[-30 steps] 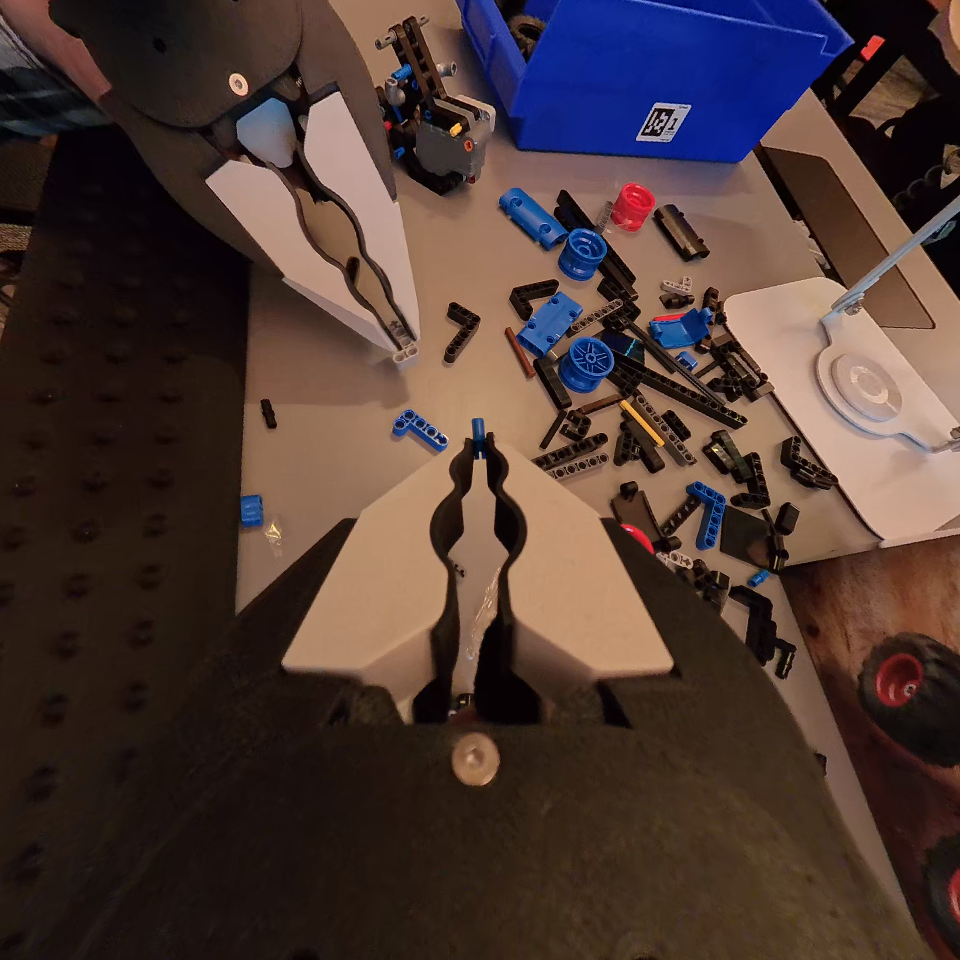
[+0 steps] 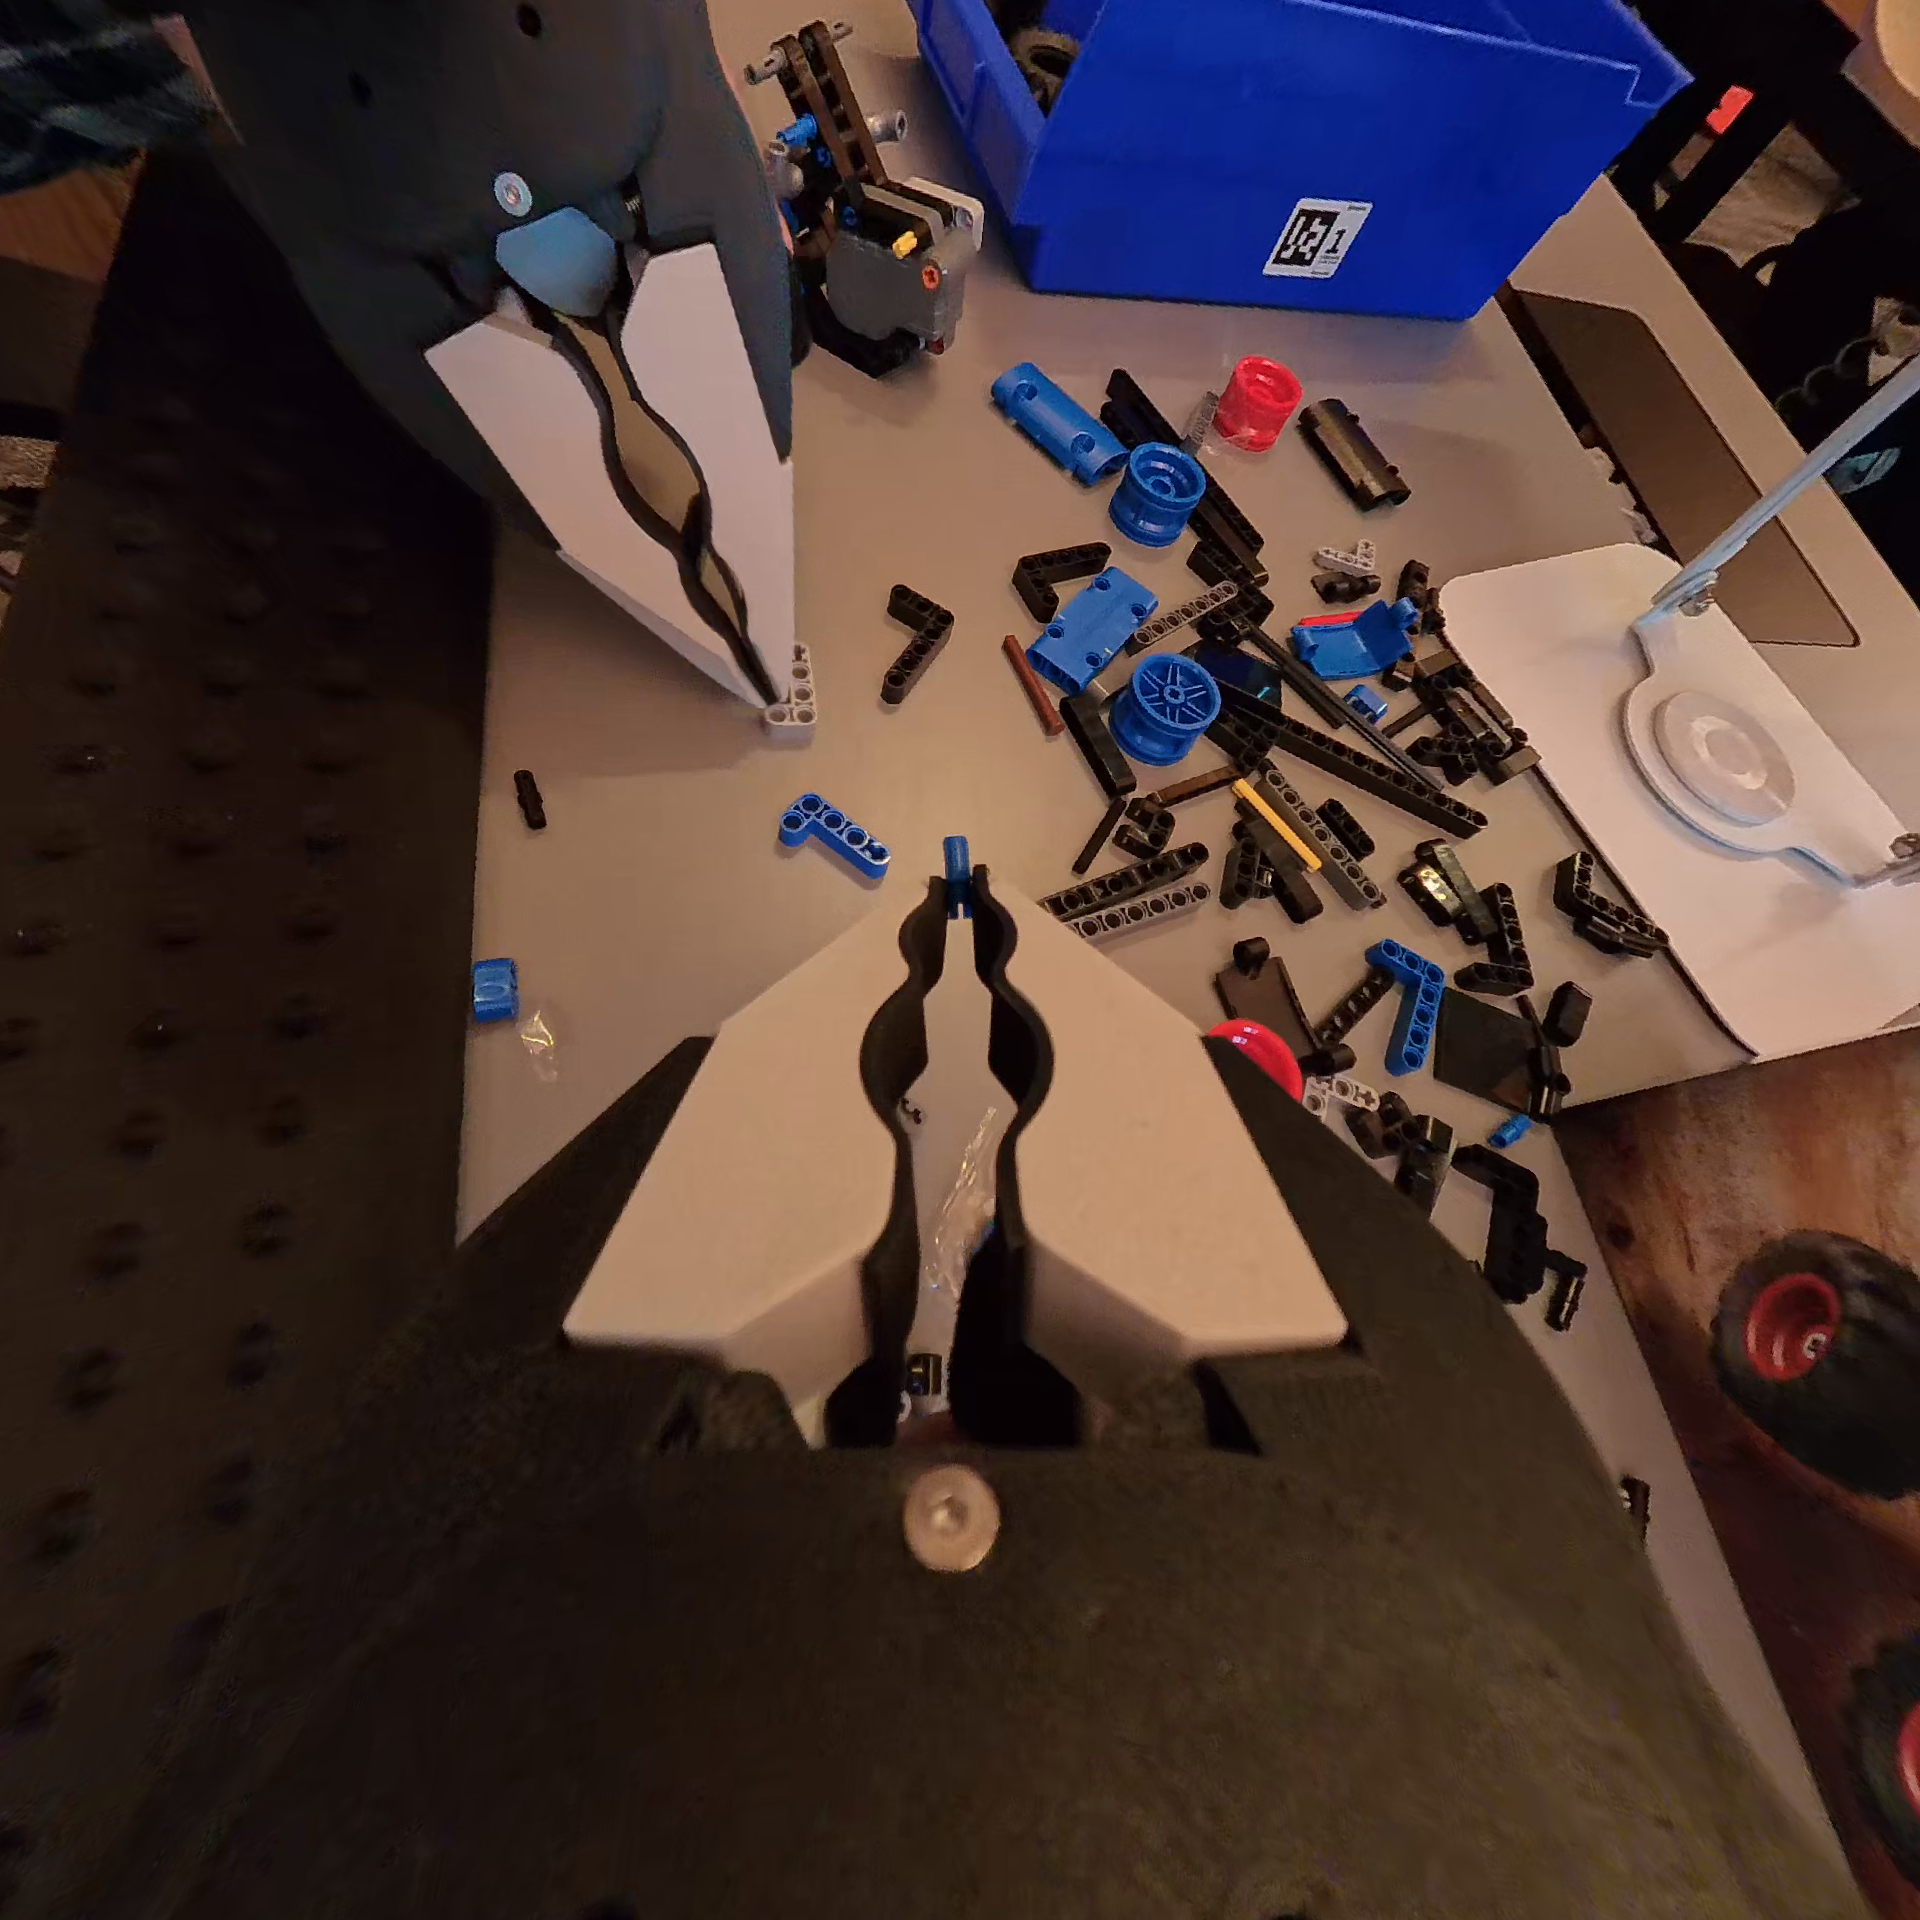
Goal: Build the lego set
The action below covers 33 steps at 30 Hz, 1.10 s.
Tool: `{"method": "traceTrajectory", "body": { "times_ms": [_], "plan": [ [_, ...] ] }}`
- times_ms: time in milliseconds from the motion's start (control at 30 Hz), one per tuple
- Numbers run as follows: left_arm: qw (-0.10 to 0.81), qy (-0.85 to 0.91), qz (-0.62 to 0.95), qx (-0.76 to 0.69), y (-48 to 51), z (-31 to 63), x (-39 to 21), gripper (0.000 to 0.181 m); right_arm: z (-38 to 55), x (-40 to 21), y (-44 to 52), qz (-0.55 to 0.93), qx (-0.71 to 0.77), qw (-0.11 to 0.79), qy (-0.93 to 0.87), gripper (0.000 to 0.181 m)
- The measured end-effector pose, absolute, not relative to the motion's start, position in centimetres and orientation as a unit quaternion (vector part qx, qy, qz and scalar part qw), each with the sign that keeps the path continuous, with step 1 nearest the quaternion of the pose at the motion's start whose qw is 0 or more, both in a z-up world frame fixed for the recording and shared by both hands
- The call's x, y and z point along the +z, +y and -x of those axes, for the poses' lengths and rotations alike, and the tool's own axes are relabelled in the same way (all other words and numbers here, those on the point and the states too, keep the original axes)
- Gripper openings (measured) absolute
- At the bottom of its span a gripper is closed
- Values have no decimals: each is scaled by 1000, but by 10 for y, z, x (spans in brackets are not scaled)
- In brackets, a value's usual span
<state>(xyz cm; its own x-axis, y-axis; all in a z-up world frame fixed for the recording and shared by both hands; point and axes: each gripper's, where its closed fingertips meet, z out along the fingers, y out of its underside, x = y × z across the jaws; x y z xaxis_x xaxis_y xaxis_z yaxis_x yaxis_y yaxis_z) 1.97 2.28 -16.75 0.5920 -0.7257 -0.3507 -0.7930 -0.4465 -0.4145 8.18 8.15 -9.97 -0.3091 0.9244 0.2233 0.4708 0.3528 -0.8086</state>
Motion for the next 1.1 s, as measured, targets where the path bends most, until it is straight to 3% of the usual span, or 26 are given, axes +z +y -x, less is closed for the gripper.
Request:
{"method": "traceTrajectory", "body": {
  "times_ms": [500, 967, 1100],
  "plan": [
    [394, 360, 846, -9, 37, -29, -140, 0, -83, -98, 83, 471, 320, 358, -740, 3],
    [581, 195, 765, -200, 53, -21, -66, 0, -70, -80, 68, 476, 381, 359, -706, 3],
    [584, 170, 754, -248, 51, -18, -58, 0, -65, -80, 59, 472, 381, 355, -711, 4]
  ]
}}
